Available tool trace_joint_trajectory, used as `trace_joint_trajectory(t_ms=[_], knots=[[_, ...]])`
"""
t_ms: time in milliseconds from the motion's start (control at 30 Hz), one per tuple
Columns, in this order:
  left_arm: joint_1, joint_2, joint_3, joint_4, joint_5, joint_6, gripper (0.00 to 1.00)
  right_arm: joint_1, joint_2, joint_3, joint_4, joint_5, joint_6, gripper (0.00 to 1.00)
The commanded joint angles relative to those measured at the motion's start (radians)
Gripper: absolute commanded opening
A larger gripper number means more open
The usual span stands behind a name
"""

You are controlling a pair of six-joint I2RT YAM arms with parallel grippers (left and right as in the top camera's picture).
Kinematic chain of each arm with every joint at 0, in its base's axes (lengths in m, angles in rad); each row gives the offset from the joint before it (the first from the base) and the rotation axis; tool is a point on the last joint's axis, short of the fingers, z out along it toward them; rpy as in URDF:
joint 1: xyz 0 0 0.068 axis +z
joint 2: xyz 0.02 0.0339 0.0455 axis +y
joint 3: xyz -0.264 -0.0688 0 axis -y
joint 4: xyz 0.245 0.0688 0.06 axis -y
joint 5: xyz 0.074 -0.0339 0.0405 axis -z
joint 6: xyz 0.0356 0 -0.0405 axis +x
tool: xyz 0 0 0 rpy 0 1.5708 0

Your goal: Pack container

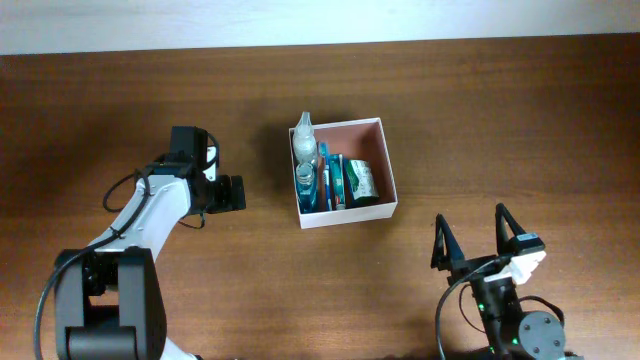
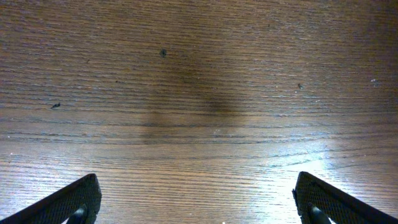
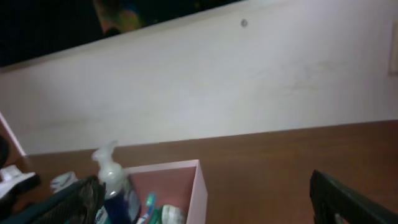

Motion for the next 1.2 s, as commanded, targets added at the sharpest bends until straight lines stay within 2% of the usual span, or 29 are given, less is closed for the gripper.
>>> trace_joint_trajectory(t_ms=[0,133,333,633,1167], knots=[[0.002,0.008,-0.005,0.002,-0.007,-0.002,0.99,-0.016,-0.004,-0.061,0.069,0.006,0.001,0.98],[0.002,0.008,-0.005,0.002,-0.007,-0.002,0.99,-0.016,-0.004,-0.141,0.185,0.009,0.002,0.98],[0.002,0.008,-0.005,0.002,-0.007,-0.002,0.99,-0.05,-0.004,-0.139,0.15,0.008,0.0,0.98],[0.002,0.008,-0.005,0.002,-0.007,-0.002,0.99,-0.082,-0.004,-0.139,-0.056,0.01,-0.083,0.98],[0.002,0.008,-0.005,0.002,-0.007,-0.002,0.99,-0.08,-0.004,-0.139,-0.053,0.005,-0.105,0.98]])
